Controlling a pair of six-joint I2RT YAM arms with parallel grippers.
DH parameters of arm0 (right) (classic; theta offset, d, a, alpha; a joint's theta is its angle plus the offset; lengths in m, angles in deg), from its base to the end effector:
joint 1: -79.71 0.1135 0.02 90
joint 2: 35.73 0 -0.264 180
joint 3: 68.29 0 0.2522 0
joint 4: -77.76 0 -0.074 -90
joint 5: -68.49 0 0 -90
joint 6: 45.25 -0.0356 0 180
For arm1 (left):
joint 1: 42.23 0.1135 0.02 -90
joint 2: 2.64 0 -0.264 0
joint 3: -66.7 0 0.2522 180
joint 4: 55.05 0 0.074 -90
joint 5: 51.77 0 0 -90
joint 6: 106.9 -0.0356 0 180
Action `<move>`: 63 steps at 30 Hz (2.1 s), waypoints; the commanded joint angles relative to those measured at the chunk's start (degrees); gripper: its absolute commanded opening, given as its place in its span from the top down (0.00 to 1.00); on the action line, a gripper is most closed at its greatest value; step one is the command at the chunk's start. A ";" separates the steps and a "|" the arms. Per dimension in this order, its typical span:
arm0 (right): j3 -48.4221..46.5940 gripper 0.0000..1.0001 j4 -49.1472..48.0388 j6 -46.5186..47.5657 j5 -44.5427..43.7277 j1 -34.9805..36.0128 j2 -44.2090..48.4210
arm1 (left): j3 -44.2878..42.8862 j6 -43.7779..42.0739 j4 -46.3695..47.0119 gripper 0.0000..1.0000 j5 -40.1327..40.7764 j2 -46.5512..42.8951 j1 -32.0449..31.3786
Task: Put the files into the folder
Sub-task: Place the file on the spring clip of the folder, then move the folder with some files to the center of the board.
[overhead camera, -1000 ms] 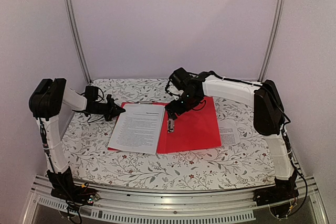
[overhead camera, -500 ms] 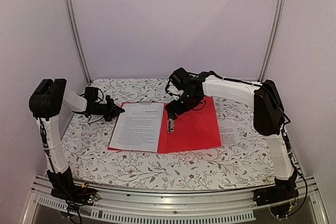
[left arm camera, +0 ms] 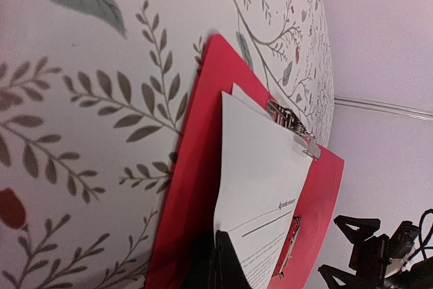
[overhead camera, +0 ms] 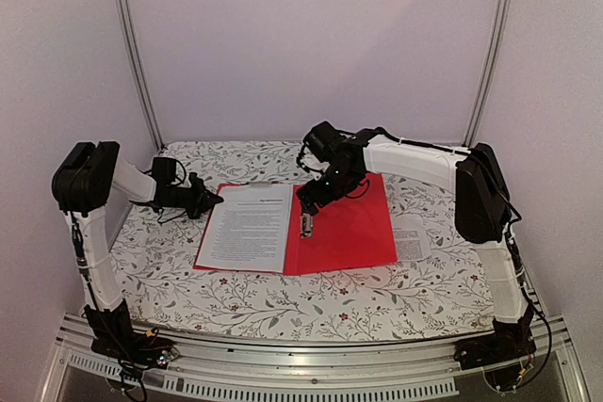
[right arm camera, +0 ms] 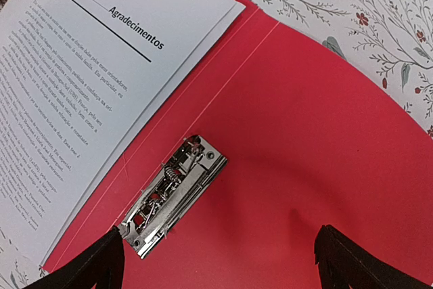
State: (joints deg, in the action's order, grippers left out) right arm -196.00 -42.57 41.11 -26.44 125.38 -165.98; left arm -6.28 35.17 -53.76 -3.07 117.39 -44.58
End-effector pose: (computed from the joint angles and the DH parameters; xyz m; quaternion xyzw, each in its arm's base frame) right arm 0.3471 0.3509 0.2070 -0.3382 0.9090 0.0621 0.2355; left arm 0.3929 -0.0396 0.0853 -0.2439 0.8424 -0.4517 0.1640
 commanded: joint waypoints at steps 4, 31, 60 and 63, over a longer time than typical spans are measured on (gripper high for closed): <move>-1.54 0.01 0.58 -0.33 0.62 -0.45 -1.35 | 1.95 -0.03 1.20 1.00 2.25 -2.38 -0.37; -1.89 0.01 0.82 -0.32 0.53 -0.42 -1.24 | 0.06 -3.32 -4.27 0.58 3.91 -4.59 -0.46; -12.17 0.02 -3.52 4.59 6.24 7.58 -8.42 | 0.86 -18.42 -18.03 0.00 25.73 -23.46 -2.80; -12.18 0.01 -3.90 4.50 3.02 7.19 -8.19 | -1.55 -18.41 -17.04 0.00 24.02 -18.97 -3.16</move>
State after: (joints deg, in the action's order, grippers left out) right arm -207.17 -45.26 46.84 -17.78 133.75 -173.20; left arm -5.43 18.21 -71.16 21.33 93.20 -46.83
